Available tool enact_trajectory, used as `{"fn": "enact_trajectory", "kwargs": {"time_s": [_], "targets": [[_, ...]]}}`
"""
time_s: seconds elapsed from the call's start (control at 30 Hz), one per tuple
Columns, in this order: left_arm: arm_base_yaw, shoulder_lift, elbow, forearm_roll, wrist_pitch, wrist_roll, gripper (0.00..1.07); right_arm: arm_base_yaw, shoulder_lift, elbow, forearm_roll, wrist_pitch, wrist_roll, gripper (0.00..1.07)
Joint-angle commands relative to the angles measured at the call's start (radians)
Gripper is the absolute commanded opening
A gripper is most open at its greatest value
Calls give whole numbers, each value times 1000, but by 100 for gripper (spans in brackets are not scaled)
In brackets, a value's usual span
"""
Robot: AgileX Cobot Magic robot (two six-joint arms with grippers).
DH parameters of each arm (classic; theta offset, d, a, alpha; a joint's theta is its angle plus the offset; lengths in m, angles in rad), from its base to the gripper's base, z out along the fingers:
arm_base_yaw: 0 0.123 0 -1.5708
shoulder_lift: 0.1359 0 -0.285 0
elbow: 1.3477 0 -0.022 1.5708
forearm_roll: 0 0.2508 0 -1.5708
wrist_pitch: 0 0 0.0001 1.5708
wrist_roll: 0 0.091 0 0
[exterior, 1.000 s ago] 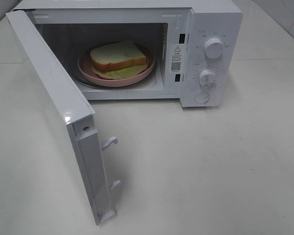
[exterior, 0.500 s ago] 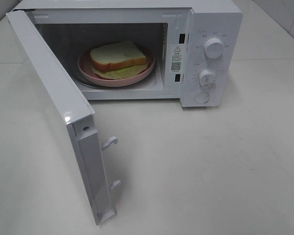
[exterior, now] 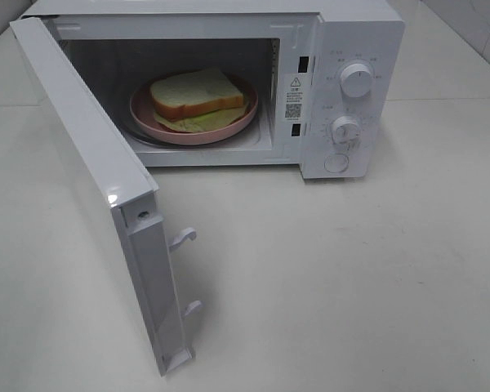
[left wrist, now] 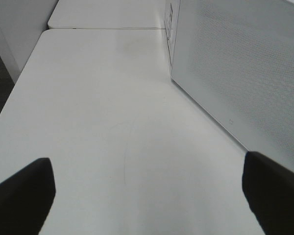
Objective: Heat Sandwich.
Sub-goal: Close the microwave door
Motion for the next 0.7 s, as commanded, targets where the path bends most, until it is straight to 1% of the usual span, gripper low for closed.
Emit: {"fn": "enact_trajectory", "kwargs": {"time_s": [0.03, 0.7], "targets": [[-1, -25, 3, -2, -6, -1, 98, -8, -26, 2, -3, -6, -13, 76], [-1, -25, 3, -2, -6, -1, 98, -8, -26, 2, -3, -6, -13, 76]]}}
